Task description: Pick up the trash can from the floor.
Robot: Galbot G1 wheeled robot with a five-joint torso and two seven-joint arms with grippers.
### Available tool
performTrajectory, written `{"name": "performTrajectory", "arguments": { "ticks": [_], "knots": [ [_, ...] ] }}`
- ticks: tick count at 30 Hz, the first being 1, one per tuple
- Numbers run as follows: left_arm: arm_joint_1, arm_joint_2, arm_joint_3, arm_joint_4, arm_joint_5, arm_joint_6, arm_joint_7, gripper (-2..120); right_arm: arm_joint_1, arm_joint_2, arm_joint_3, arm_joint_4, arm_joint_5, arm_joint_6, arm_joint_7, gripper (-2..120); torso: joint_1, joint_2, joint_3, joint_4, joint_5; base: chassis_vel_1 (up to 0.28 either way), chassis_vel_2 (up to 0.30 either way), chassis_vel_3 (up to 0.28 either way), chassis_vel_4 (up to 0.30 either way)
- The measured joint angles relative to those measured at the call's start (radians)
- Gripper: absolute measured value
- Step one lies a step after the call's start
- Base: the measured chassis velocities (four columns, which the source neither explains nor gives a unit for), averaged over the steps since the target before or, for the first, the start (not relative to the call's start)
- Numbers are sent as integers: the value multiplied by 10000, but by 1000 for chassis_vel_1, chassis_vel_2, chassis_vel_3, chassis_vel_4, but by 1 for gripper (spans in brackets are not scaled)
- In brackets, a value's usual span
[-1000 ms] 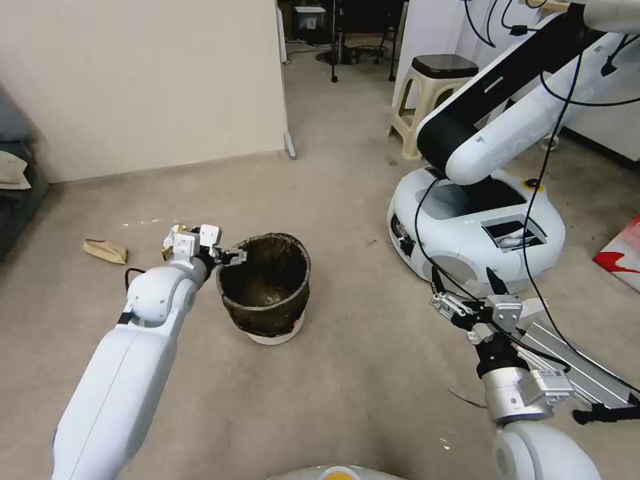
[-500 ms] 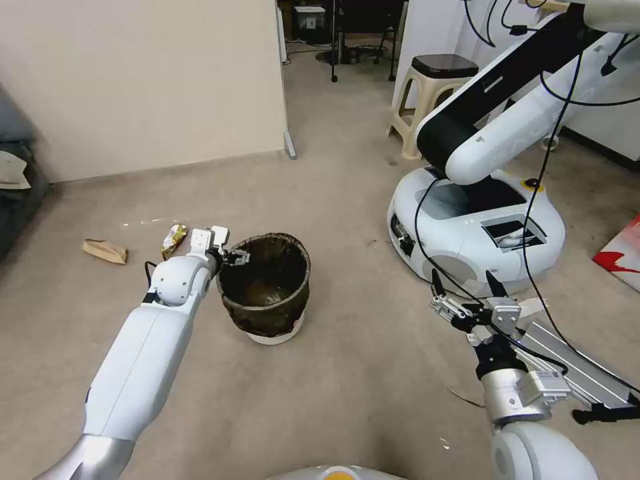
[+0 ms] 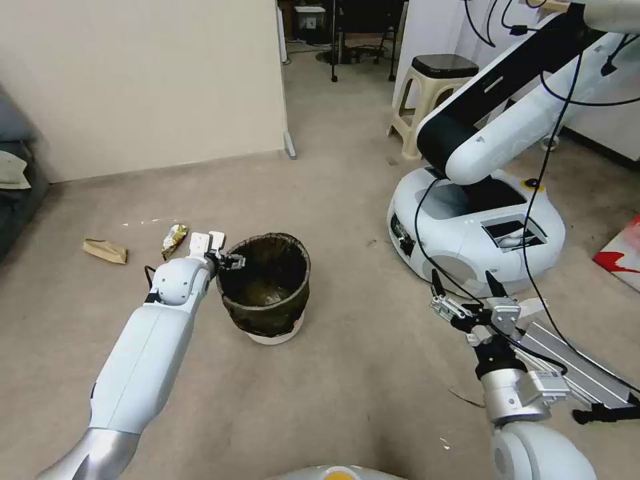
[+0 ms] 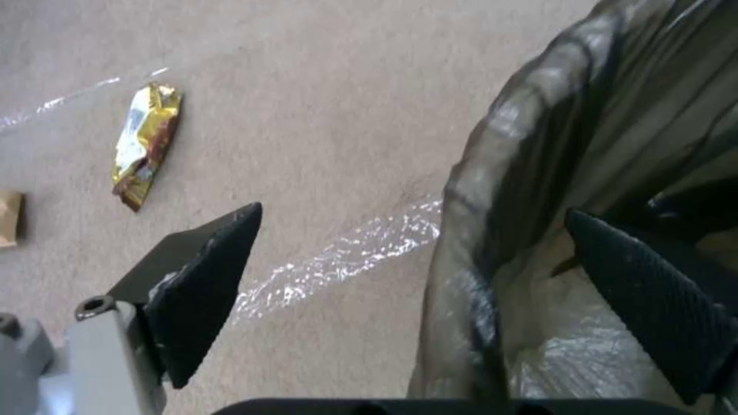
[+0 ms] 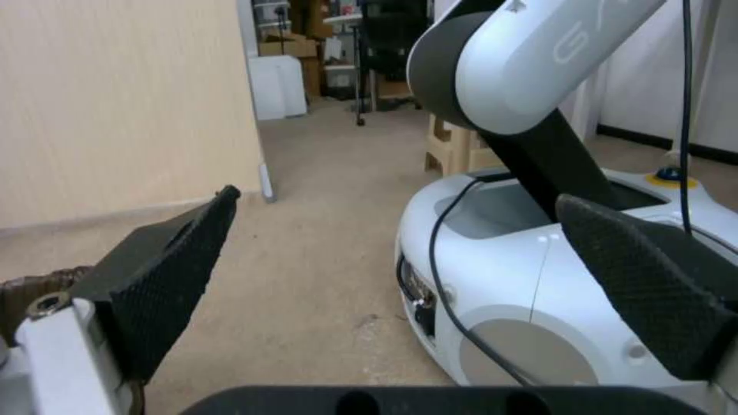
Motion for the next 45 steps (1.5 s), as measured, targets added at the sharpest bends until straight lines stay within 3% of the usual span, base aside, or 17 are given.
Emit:
{"name": "performTrajectory", "arguments": {
  "ticks": [6,9,13,18,26,35,37,45],
  "knots": [
    [34,0,-39,250,-1,-7,4,87,25,0,-10,35,-6,7,38,100,0,0,0,0,0,0,0,0,0],
    [89,-6,-38,346,-2,-10,-67,71,27,0,-16,61,-9,7,42,100,-1,0,0,0,0,0,0,0,0],
    [137,-11,-37,340,-4,-14,-119,65,28,0,-17,75,-10,7,42,100,-1,0,-1,-1,1,0,0,0,0],
    [192,-52,-25,393,-36,-16,-225,39,41,0,-19,139,-7,7,42,100,-1,1,0,-1,1,0,0,0,0],
    [199,-78,-74,377,-249,-19,-395,17,39,0,-13,138,-9,58,72,100,-1,1,-2,-1,1,0,0,0,0],
    [361,-127,-165,115,-1238,-19,-1075,11,38,0,-13,101,-27,144,106,100,-1,1,-1,-3,-5,0,0,0,0],
    [584,-151,-363,-299,-1971,-18,-1415,7,32,0,15,105,-27,153,145,100,-1,0,0,0,-3,0,0,0,0],
    [1335,-15,-800,-1531,-3207,-96,-1872,3,42,0,40,102,-20,153,186,100,-1,1,0,1,1,0,0,0,0]
  ]
}}
